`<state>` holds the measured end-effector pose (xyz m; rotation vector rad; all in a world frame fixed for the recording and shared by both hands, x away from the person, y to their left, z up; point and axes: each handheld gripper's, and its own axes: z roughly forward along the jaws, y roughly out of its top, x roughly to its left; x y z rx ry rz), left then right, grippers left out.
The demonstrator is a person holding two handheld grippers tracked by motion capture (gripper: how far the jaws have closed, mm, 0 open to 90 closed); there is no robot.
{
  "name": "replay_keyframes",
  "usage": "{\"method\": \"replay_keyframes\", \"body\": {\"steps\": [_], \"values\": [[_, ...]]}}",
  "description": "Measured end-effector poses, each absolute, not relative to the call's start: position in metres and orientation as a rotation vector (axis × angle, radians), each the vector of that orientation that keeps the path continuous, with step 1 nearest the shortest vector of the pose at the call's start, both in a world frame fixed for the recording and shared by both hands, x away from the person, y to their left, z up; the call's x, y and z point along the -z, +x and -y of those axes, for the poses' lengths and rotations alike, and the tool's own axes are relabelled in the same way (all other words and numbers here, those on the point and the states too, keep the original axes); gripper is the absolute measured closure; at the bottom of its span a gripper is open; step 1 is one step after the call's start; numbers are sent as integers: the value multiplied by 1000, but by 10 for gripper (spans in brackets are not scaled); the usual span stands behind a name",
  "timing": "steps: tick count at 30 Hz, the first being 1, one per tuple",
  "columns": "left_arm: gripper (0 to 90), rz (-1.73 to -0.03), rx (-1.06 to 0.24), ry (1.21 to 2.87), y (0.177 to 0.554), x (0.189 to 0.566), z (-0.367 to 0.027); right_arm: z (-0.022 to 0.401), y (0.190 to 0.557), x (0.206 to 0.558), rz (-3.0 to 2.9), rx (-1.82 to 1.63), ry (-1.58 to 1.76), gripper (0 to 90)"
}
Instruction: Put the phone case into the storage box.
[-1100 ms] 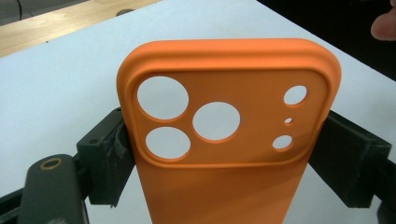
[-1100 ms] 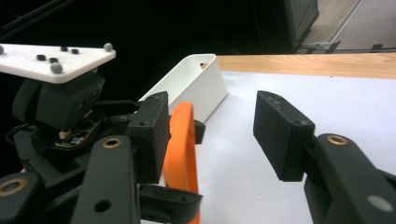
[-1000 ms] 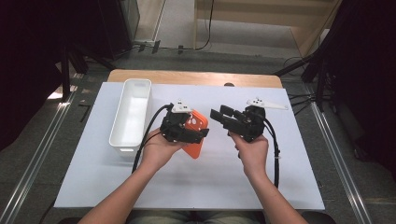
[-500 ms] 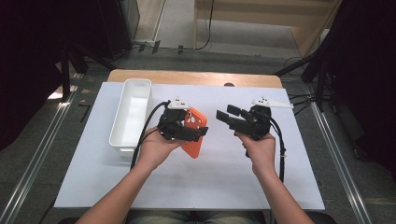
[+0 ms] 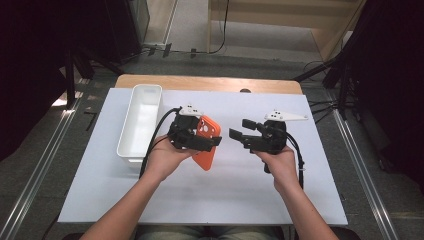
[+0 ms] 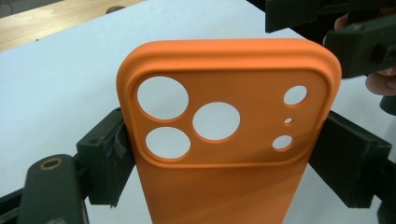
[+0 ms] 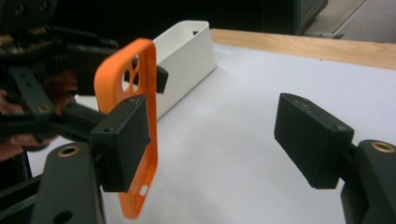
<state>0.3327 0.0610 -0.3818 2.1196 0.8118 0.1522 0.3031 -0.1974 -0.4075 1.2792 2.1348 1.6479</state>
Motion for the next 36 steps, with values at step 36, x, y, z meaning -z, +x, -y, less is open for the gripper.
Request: {"method": "replay_keyframes", "body": {"steps": [36], "values": [[154, -799, -131, 2139, 336, 378, -65, 207, 256, 425, -2360, -1538, 1166, 230]]}}
